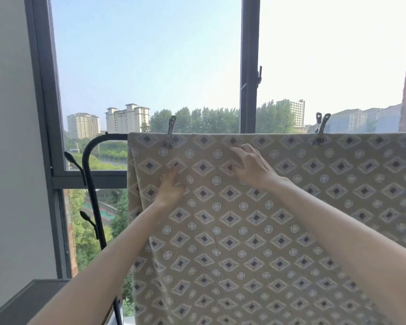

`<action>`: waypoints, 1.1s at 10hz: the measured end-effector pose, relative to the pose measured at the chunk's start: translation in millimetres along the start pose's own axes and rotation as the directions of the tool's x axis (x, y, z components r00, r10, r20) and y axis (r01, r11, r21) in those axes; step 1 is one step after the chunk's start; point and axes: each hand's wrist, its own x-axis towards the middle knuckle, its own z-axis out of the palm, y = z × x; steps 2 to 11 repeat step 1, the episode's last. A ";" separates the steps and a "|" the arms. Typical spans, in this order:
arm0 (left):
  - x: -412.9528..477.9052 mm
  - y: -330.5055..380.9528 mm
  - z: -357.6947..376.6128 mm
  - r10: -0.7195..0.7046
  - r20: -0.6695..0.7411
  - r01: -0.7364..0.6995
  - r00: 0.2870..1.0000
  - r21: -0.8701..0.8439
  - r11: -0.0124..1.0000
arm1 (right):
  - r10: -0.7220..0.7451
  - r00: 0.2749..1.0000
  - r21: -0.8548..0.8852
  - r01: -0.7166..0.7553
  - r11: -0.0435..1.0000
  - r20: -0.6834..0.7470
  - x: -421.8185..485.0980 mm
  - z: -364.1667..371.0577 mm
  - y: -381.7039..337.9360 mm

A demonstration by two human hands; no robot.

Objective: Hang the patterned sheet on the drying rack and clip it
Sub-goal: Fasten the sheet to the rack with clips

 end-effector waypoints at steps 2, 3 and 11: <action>-18.5 22.9 4.4 0.011 -0.028 -0.010 1.000 0.014 1.000 | 0.022 0.999 0.069 -0.025 0.997 0.044 -20.8 -19.8 5.4; -18.5 22.9 4.4 0.011 -0.028 -0.010 1.000 0.014 1.000 | 0.022 0.999 0.069 -0.025 0.997 0.044 -20.8 -19.8 5.4; -18.5 22.9 4.4 0.011 -0.028 -0.010 1.000 0.014 1.000 | 0.022 0.999 0.069 -0.025 0.997 0.044 -20.8 -19.8 5.4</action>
